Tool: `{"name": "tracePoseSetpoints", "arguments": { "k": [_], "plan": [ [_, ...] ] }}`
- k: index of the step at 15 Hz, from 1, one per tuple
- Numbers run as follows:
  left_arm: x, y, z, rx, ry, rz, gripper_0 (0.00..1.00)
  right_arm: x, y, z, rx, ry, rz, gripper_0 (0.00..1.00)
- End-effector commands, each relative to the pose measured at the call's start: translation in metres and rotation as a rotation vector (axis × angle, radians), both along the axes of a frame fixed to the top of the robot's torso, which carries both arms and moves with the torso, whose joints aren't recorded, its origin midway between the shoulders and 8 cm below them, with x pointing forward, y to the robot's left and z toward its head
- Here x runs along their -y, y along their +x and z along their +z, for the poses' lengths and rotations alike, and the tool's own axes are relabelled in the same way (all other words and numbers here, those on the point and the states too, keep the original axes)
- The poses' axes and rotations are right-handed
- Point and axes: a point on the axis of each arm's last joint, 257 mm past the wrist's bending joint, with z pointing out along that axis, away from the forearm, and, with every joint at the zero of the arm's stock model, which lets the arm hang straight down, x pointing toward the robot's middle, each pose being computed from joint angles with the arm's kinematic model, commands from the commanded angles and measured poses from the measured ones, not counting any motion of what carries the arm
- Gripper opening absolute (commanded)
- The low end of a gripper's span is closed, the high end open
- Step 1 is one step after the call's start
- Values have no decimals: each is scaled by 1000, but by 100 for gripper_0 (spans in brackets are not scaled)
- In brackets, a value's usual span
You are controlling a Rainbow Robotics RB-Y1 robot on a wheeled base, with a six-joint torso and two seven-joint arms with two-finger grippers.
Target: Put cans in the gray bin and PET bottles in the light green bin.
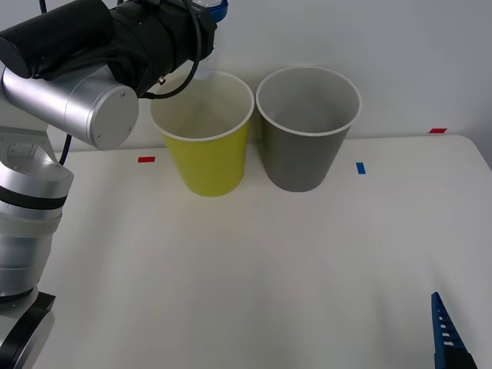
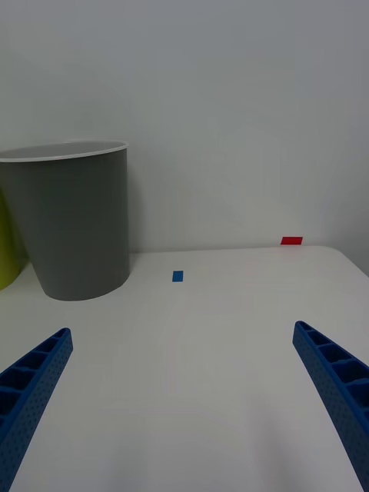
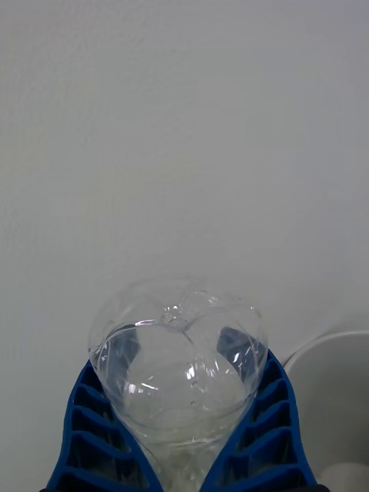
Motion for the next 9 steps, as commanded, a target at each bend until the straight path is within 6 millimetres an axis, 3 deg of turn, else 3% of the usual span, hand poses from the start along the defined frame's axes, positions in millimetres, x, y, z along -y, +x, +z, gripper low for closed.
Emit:
{"name": "tracePoseSetpoints", "arguments": {
  "k": [1,9],
  "plan": [
    [-1,0,-1,-6,-10,0,100,0,0,0,0,0,0,100],
    [-6,1,0,-3,-26,2,100,0,0,0,0,0,0,100]
  ]
}}
